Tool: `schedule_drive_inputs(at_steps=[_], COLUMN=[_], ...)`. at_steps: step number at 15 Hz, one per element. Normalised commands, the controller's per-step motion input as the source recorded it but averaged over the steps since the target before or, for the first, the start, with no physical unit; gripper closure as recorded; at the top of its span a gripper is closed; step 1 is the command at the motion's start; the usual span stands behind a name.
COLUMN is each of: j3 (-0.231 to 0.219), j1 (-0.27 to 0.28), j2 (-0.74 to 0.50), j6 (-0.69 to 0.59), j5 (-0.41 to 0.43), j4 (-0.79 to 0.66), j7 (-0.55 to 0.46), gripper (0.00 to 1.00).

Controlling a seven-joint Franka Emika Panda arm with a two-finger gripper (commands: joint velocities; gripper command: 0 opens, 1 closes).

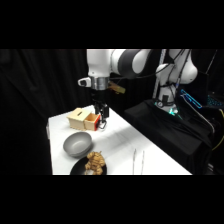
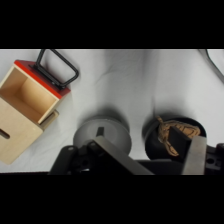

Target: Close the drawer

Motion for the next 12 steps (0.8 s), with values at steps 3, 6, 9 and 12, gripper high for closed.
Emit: schedule_drive_inputs(at_steps=[3, 6, 9, 12], j3=[-0.004, -0.015, -0.022, -0.032], j1=[-0.021, -0.018, -0.014, 0.0], j2=[-0.01, -0.04, -0.13, -0.15], j6=[0.02, 0.08, 0.14, 0.2], j5=[-0.021, 0.002, 0.052, 0.029], j4=[-0.03, -0.11, -0.21, -0.25], j7=[0.12, 0.23, 0.31, 0.38], gripper=[0.0, 0.0, 0.0, 0.0])
